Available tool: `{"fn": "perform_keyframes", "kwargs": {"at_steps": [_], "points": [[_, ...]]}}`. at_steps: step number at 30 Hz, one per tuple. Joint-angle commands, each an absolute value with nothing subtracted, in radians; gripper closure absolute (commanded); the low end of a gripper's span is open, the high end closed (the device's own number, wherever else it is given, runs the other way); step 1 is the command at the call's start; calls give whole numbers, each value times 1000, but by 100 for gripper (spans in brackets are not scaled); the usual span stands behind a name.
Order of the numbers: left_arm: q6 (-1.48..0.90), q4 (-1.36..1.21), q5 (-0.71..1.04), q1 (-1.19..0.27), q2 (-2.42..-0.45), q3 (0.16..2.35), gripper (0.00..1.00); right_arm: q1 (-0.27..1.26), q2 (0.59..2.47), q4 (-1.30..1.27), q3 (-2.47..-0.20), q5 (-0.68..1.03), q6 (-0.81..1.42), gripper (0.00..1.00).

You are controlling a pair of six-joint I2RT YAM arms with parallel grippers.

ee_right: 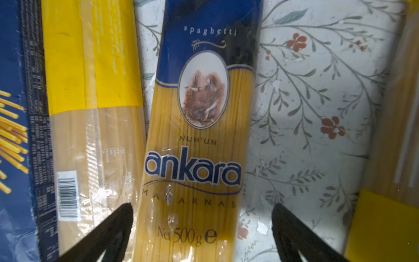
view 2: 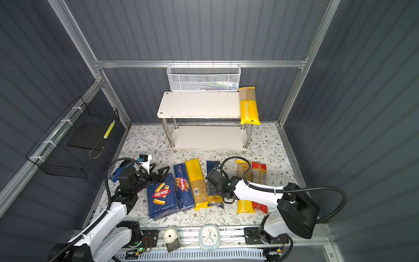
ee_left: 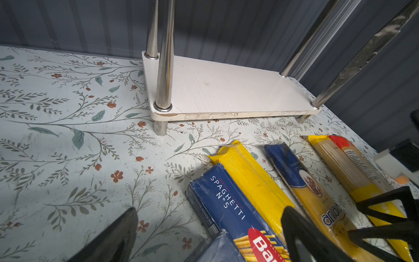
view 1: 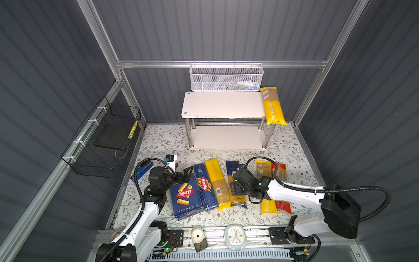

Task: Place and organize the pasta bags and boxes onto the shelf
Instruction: 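Lower the right gripper over the blue-and-yellow ankara spaghetti bag, then close the right gripper on the ankara spaghetti bag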

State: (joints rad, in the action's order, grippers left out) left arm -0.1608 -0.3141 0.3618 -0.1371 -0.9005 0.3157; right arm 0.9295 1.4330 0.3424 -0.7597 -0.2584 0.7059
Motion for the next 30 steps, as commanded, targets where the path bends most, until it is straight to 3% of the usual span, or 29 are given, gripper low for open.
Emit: {"fn": "perform_keyframes", "kwargs": {"at_steps": [1,30], "points": [[-148,-311,357,-143,-890,308,0,938,1468,358,-790,-288,701,3],[-149,-310,351,-143,-891,310,0,931,1549,241,-748,-269,718,3]]}}
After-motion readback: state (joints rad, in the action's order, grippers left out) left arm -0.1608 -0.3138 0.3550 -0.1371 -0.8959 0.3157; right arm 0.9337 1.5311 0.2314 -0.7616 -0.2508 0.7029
